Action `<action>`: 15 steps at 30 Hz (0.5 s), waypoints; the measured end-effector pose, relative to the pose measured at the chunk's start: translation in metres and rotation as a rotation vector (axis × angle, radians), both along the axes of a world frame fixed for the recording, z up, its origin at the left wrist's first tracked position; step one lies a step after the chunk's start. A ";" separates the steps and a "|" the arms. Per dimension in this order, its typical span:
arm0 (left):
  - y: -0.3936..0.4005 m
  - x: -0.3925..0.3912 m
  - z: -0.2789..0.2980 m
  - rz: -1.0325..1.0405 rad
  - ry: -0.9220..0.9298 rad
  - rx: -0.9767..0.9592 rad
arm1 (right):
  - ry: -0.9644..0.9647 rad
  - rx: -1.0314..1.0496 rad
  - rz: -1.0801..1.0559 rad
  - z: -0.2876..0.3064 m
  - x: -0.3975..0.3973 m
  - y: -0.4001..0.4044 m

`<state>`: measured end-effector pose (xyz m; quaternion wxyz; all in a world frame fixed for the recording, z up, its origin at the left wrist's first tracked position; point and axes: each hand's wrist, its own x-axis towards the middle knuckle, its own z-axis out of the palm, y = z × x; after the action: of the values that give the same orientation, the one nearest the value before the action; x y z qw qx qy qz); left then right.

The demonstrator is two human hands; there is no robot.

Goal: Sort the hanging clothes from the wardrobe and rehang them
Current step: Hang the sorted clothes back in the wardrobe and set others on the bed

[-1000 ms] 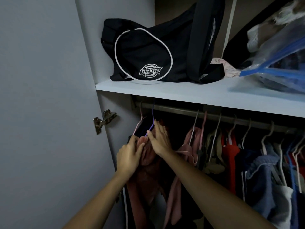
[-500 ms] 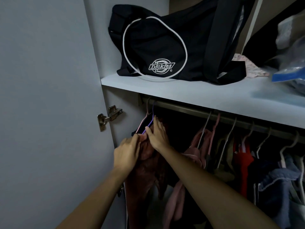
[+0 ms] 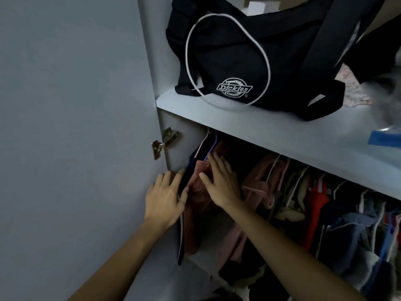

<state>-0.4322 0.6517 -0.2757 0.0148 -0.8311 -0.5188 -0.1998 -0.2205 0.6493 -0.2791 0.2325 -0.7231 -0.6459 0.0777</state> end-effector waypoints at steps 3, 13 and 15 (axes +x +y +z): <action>-0.025 -0.031 0.011 0.010 -0.005 -0.046 | -0.034 0.033 0.080 0.006 -0.021 -0.036; -0.139 -0.104 0.053 0.125 -0.082 -0.089 | 0.097 0.170 0.413 0.029 -0.097 -0.103; -0.169 -0.118 0.060 0.231 -0.083 -0.094 | 0.145 0.173 0.530 0.035 -0.114 -0.110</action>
<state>-0.5502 0.4823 -0.2154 -0.0229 -0.7565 -0.6202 -0.2064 -0.3343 0.5393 -0.2443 0.3105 -0.4990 -0.7982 0.1321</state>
